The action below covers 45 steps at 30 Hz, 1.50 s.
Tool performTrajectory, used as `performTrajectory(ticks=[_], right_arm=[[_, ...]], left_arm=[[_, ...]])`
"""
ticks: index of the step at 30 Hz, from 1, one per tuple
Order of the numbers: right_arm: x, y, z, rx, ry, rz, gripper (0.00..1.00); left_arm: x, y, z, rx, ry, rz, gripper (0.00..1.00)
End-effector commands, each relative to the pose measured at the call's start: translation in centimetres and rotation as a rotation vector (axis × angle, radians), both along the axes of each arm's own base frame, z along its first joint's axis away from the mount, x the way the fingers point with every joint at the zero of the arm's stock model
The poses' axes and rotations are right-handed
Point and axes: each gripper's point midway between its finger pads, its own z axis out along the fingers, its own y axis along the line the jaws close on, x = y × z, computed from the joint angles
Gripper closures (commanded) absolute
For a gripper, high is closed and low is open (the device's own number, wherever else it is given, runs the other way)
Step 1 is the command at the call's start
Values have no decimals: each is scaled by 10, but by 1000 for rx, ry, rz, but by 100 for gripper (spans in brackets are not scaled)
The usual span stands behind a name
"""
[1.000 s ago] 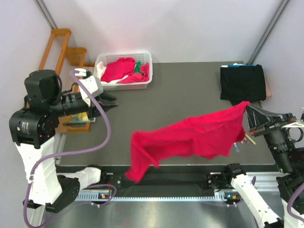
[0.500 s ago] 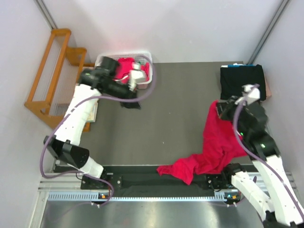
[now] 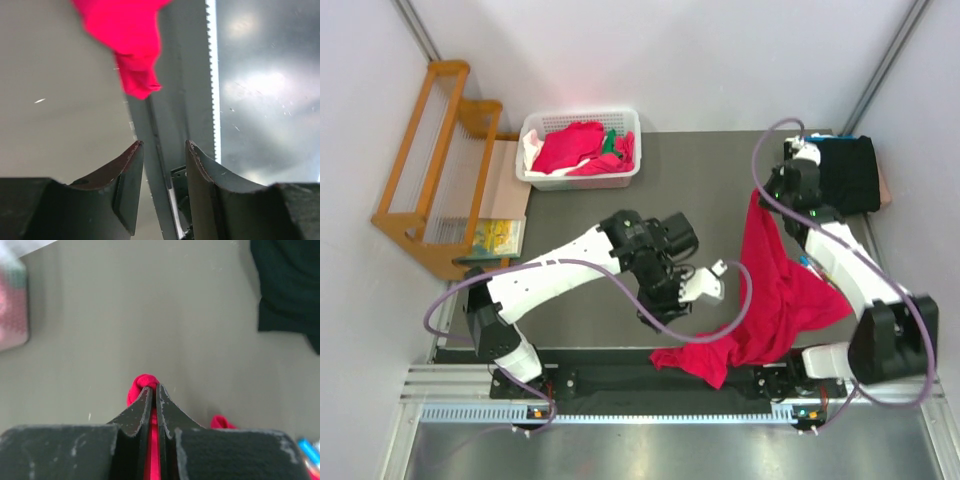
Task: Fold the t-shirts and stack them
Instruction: Flatten the tshirt out
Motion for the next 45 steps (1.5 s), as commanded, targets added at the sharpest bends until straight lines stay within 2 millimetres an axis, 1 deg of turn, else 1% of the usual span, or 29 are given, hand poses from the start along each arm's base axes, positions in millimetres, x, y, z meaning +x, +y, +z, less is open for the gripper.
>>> performTrajectory(ticks=[1,2,3,4,5,6,7,8,9,11,12,13,14,16,20,23,24,26,27,29,30,31,32,34,35,36,40,44,45], right_arm=[[57,-16,20,54,-19,-74,100],[75,-18,12,72,21,-84,100],[82,-18,6,75,46,-84,100],[86,-21,-3,71,83,-94,100],[99,-23,-13,67,109,-102,100],[104,-24,-20,62,125,-109,100],[106,-25,-28,54,149,-112,100],[113,-29,-38,49,167,-124,100],[116,-32,-44,38,178,-134,100],[120,-38,-58,25,203,-154,100],[121,-41,-62,19,213,-162,100],[122,-43,-67,16,224,-165,100],[123,-47,-71,16,233,-172,100],[124,-49,-72,20,235,-173,100],[125,-43,-72,41,232,-153,100],[125,-38,-71,57,222,-132,100],[125,-38,-70,62,218,-129,100],[122,-35,-71,68,220,-121,100],[121,-36,-71,69,220,-121,100],[117,-34,-70,73,218,-116,100],[117,-34,-71,76,217,-116,100],[115,-33,-73,78,221,-115,100],[114,-34,-71,80,219,-113,100],[113,-32,-70,87,215,-108,100],[113,-31,-71,89,218,-105,100],[113,-30,-71,92,219,-101,100],[112,-27,-72,99,221,-94,100],[111,-25,-74,97,226,-87,100],[111,-24,-74,99,227,-85,100]], left_arm=[[-15,-5,-7,26,-18,15,56],[-14,-10,-9,18,-35,17,56],[-21,-17,-13,21,-38,-4,56],[-24,-26,-11,2,-37,0,56],[-30,-32,-13,5,-35,-10,56],[-44,-38,-14,6,-29,-52,55],[-49,-46,-21,14,-32,-64,49],[-55,-51,-26,24,-43,-79,47],[-68,-56,-37,49,-51,-120,47],[-76,-64,-45,59,-77,-144,47],[-84,-69,-54,75,-75,-166,47],[-86,-70,-59,86,-71,-161,47],[-86,-76,-63,75,-77,-157,47],[-86,-80,-73,89,-73,-144,48],[-82,-92,-82,80,-86,-100,46],[-69,-108,-86,54,-140,-36,43],[-60,-116,-91,49,-178,-2,43],[-51,-127,-95,41,-207,54,42],[-50,-130,-102,51,-207,63,42],[-54,-139,-107,50,-180,91,42],[-59,-140,-119,85,-151,83,43],[-64,-145,-116,87,-119,91,43],[-68,-147,-118,94,-107,87,43],[-68,-152,-124,107,-102,100,42],[-69,-154,-130,124,-99,102,42],[-70,-159,-127,114,-97,104,42],[-72,-162,-128,122,-99,111,39],[-76,-164,-133,135,-119,109,31],[-76,-165,-133,137,-119,105,30]])
